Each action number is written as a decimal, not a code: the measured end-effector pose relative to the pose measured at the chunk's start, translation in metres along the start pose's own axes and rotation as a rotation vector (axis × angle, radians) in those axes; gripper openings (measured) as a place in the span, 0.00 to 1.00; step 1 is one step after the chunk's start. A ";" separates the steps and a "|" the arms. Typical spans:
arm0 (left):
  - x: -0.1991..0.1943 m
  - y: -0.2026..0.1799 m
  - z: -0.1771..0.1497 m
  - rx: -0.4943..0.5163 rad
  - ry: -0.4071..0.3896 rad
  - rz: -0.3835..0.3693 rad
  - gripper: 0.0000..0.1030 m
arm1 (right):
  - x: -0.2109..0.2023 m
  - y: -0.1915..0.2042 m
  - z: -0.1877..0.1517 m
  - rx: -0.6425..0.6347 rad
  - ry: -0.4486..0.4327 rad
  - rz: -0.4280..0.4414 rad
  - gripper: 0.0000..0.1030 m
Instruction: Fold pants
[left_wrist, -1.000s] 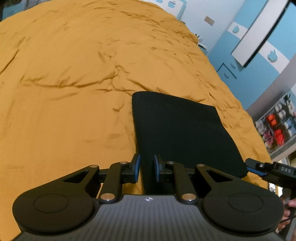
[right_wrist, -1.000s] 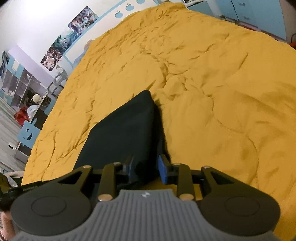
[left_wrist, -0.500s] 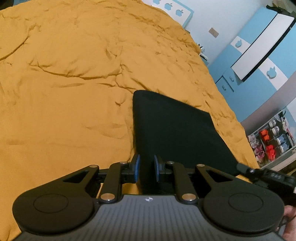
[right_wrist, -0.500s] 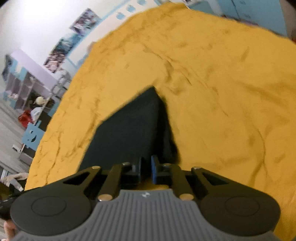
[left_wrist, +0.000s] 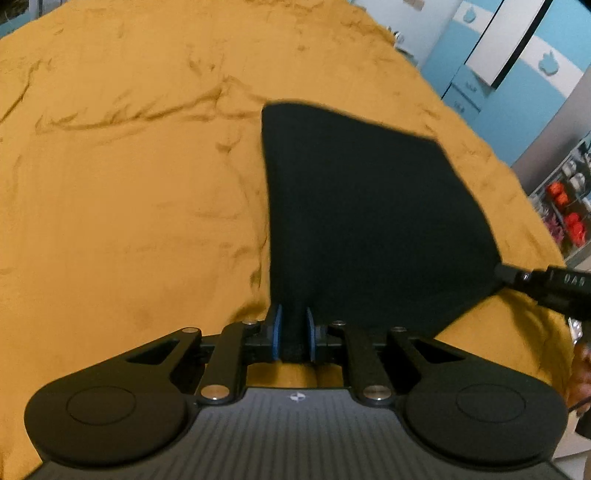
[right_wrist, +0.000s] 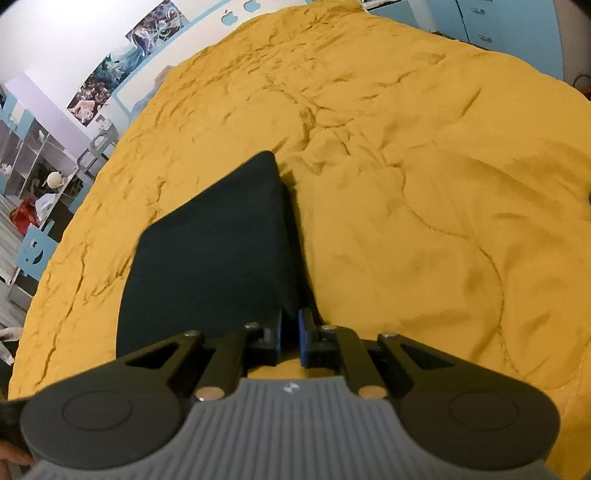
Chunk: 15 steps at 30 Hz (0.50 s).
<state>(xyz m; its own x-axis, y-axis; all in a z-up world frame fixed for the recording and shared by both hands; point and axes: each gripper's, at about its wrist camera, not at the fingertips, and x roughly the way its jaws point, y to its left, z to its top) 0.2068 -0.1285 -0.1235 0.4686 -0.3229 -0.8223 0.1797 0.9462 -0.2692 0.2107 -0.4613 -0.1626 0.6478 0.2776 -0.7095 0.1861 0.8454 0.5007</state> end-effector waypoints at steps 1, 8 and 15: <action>0.000 0.001 -0.001 -0.004 0.007 -0.001 0.15 | 0.001 0.000 -0.001 -0.005 0.001 -0.002 0.02; -0.012 0.003 0.002 0.012 0.103 -0.003 0.15 | -0.009 0.005 -0.001 -0.071 0.000 -0.043 0.15; -0.030 -0.002 0.015 0.078 0.148 0.009 0.18 | -0.029 0.010 0.011 -0.129 -0.022 -0.025 0.26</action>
<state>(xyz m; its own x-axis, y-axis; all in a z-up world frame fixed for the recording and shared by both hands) 0.2059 -0.1208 -0.0910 0.3391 -0.3019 -0.8910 0.2454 0.9427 -0.2260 0.2023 -0.4658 -0.1317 0.6608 0.2471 -0.7087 0.1066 0.9038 0.4145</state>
